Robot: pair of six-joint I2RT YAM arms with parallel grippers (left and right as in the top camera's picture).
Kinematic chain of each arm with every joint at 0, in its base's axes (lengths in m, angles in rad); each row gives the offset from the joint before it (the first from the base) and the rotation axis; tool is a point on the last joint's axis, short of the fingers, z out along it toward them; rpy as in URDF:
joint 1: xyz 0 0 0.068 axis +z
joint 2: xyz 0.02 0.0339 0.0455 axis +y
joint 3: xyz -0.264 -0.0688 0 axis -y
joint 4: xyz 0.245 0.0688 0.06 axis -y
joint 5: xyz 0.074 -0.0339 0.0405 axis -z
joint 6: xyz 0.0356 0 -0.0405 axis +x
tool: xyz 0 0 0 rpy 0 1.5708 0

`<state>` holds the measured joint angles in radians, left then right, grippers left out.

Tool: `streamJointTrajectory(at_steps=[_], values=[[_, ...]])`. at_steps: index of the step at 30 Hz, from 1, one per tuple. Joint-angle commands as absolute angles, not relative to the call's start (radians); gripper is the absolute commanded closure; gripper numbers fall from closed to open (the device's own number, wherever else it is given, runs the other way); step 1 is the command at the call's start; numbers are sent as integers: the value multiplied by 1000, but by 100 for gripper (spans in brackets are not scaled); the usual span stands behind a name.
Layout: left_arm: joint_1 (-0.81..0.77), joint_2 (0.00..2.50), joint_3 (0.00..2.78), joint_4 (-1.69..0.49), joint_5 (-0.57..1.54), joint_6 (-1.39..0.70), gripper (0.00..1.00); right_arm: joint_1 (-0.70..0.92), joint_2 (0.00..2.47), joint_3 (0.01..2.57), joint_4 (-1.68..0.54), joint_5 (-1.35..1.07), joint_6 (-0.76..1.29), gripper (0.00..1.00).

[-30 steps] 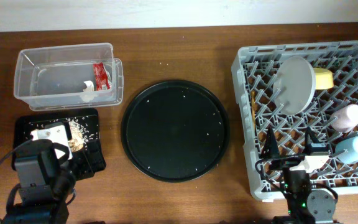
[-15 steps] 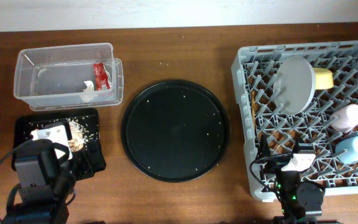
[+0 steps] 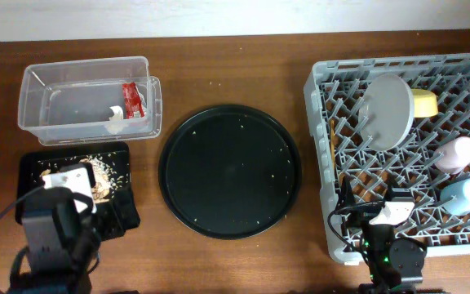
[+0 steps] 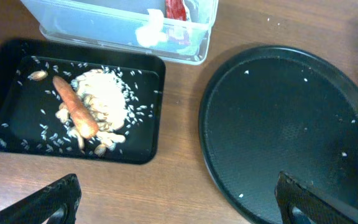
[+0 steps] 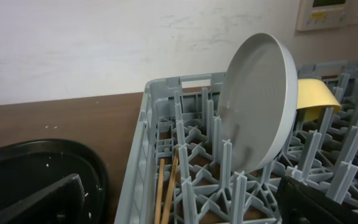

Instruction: Sort waste into correct bins and load items into the dishwasher rack

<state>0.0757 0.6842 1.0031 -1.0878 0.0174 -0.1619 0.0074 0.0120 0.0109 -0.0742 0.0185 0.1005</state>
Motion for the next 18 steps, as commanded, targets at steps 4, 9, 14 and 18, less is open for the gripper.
streamJointTrajectory(at_steps=[4, 9, 14, 18], values=[[-21, 366, 641, -797, -79, -167, 1, 14, 4, 6, -82, 27, 101, 2], [-46, 85, 261, -418, -76, -167, 1, 14, 4, 6, -82, 27, 101, 2], [-46, 10, 4, 66, -70, -118, 1, 14, 4, 6, -82, 27, 101, 2], [-58, 5, 9, -81, -45, -7, 1, 14, 4, 6, -82, 28, 101, 2]])
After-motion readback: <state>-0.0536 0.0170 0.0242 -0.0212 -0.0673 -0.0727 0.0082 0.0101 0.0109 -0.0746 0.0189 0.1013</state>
